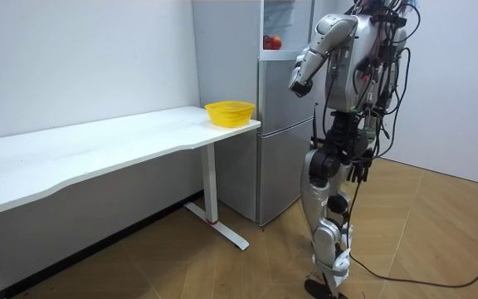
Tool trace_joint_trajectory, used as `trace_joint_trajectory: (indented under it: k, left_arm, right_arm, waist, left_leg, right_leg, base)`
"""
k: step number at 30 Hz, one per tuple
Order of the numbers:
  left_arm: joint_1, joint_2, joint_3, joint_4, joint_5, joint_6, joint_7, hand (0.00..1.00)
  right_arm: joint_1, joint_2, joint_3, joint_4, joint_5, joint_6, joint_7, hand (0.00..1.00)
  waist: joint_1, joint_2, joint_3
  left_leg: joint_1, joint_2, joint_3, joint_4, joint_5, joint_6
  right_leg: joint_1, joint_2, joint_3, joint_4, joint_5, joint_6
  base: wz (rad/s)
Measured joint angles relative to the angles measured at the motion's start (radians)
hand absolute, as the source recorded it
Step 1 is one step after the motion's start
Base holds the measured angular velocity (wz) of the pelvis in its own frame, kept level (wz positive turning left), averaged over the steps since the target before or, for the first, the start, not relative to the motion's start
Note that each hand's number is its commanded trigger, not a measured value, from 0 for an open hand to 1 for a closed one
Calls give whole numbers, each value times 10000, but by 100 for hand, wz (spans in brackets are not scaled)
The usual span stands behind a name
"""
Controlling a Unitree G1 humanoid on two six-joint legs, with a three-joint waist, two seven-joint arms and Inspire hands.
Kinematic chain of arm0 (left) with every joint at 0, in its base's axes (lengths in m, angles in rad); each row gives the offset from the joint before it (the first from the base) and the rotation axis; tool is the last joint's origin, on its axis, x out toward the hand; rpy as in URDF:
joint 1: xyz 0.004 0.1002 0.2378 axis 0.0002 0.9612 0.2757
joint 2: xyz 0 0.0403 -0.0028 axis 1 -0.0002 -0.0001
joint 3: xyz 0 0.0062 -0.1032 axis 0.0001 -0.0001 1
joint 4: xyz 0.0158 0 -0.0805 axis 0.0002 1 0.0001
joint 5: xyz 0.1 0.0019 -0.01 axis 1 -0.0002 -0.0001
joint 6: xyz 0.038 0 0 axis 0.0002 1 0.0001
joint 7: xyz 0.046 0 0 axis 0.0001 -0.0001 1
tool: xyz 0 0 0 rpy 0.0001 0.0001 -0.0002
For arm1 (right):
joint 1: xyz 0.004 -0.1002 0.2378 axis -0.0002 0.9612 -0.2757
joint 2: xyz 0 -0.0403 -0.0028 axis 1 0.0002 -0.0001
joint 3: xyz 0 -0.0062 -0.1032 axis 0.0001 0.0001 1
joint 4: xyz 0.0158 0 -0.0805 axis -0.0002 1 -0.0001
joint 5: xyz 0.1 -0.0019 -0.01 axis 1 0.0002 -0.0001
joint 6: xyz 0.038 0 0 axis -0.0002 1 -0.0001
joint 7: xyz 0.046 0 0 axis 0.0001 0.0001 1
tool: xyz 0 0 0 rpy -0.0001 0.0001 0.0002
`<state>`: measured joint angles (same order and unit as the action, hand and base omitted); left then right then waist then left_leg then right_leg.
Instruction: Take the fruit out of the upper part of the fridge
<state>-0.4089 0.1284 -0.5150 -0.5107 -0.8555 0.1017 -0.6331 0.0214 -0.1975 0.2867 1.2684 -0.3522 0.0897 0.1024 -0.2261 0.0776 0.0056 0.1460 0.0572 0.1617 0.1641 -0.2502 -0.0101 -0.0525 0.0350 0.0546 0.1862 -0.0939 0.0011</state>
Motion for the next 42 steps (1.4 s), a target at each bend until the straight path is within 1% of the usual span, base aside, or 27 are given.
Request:
trace_joint_trajectory:
  k: [2, 4, 5, 6, 7, 9, 11, 14, 19, 24, 28, 30, 32, 35, 37, 38, 39, 40, 41, 42]
  left_arm:
    - [-28, -23, -25, 0, 1, 30, 144, 0]
    - [-235, -26, -105, 35, 3, 83, 185, 0]
    - [-474, -61, -214, 163, 3, 108, 238, 0]
    - [-701, -141, -310, 316, 3, 145, 296, 0]
    - [-805, -196, -372, 388, 3, 152, 327, 0]
    - [-1066, -428, -493, 557, 3, 267, 395, 0]
    - [-1224, -470, -527, 618, 3, 344, 468, 0]
    - [-1369, -471, -589, 665, 4, 368, 634, 0]
    - [-1404, -509, -648, 711, 3, 365, 781, 0]
    - [-1409, -625, -778, 711, 3, 366, 957, 0]
    - [-1419, -671, -791, 710, 4, 368, 1019, 0]
    - [-1420, -671, -776, 711, 22, 368, 1051, 0]
    - [-1426, -669, -755, 703, 75, 368, 1073, 0]
    - [-1426, -662, -730, 699, 76, 366, 1075, 0]
    - [-1425, -625, -687, 680, 92, 365, 1074, 0]
    - [-1405, -515, -597, 616, 90, 363, 1075, 0]
    - [-1260, -305, -424, 444, 83, 362, 1077, 0]
    - [-1151, -163, -308, 320, 87, 356, 1092, 0]
    - [-967, 126, -38, 112, 93, 348, 1127, 0]
    - [-837, 415, 209, 87, 102, 257, 1190, 0]
  right_arm:
    - [-7, 29, 52, -107, -1, 19, 8, 0]
    - [-5, 41, 52, -172, -1, 91, 28, 0]
    - [1, 41, 52, -175, -1, 139, 40, 0]
    - [3, 45, 53, -176, 0, 191, 61, 0]
    - [2, 45, 53, -176, 3, 219, 77, 0]
    - [-5, 41, 58, -228, 3, 298, 113, 0]
    - [-7, 42, 58, -246, 3, 333, 113, 0]
    - [-19, 39, 53, -240, 3, 330, 99, 0]
    - [-39, 37, 53, -233, 78, 325, 90, 0]
    - [-70, 36, 54, -234, 135, 332, 26, 0]
    - [-71, 36, 46, -234, 166, 329, 20, 0]
    - [-72, 37, 46, -241, 160, 329, 21, 0]
    - [-59, 38, 46, -243, 302, 325, 29, 0]
    - [-52, 35, 45, -237, 471, 303, 64, 0]
    - [-37, 27, 31, -227, 418, 263, 56, 0]
    - [-41, 26, 28, -170, 361, 200, 45, 0]
    - [-39, 29, 14, -121, 398, 134, 21, 0]
    - [-47, 29, -28, -64, 450, 85, 17, 0]
    - [-48, 20, -168, 14, 485, 1, 14, 0]
    - [-52, -5, -289, 73, 498, -18, 1, 0]
  waist:
    - [-122, -7, -1]
    - [-179, -14, 3]
    - [-189, -13, 3]
    - [-189, -13, 4]
    - [-189, -13, 3]
    - [-213, -11, 2]
    - [-311, -8, 3]
    - [-466, -10, 5]
    - [-597, -13, 8]
    - [-718, -10, 8]
    - [-720, -10, 9]
    - [-706, -11, 10]
    - [-652, -17, 14]
    - [-558, -64, 45]
    - [-402, -81, 57]
    - [-282, -78, 58]
    - [-125, -77, 59]
    - [-52, -77, 59]
    - [166, -78, 59]
    - [388, -92, 68]
  left_leg:
    - [1, 0, -4, -3, 0, 0]
    - [50, -1, -2, -20, 0, 0]
    - [83, -3, -2, -28, 0, 0]
    - [161, -5, 1, -44, 0, 0]
    - [195, -5, 3, -51, 0, 0]
    - [238, -6, 20, -50, 0, 0]
    - [238, -5, 20, -49, 0, 0]
    - [252, -3, 21, -48, 1, -1]
    - [201, -10, 31, -50, 0, 0]
    - [158, -9, 39, -49, 0, 0]
    - [178, -10, 42, -53, 0, 0]
    - [223, -5, 201, -96, 0, 0]
    - [225, -6, 255, -107, 0, 0]
    - [219, -6, 269, -109, 0, -1]
    - [212, -6, 270, -109, 0, -1]
    - [219, -5, 269, -115, 1, -1]
    - [234, -3, 263, -112, 3, -2]
    - [238, 0, 256, -104, 3, -2]
    - [241, 3, 254, -99, 3, -2]
    - [236, 4, 252, -102, 3, -2]
  right_leg:
    - [10, -4, -11, 0, 0, 1]
    - [39, 1, 8, -9, -1, 2]
    - [79, 1, 10, -12, -1, 2]
    - [118, 5, 25, -17, -1, 3]
    - [141, 10, 38, -20, -2, 3]
    - [170, 34, 128, -18, -2, 4]
    - [170, 37, 127, -14, -2, 4]
    - [171, 44, 138, -6, -2, 4]
    - [128, 40, 143, -5, -4, 7]
    - [85, 42, 151, -6, -5, 9]
    - [101, 48, 175, -17, -5, 9]
    - [107, 66, 230, -10, -5, 9]
    - [90, 58, 232, -7, -4, 9]
    - [91, 52, 223, -7, -5, 10]
    - [81, 54, 221, -2, -5, 10]
    - [83, 59, 206, 0, -5, 10]
    - [87, 64, 208, 12, -5, 9]
    - [87, 69, 213, 12, -3, 7]
    - [75, 77, 222, 27, 1, 0]
    - [76, 77, 210, 33, 4, -3]
  base:
    - [2]
    - [0]
    - [0]
    - [0]
    - [-8]
    - [-11]
    - [-2]
    - [0]
    - [0]
    - [0]
    - [-1]
    - [-7]
    - [-3]
    - [0]
    - [0]
    - [0]
    - [0]
    - [-5]
    - [0]
    - [0]
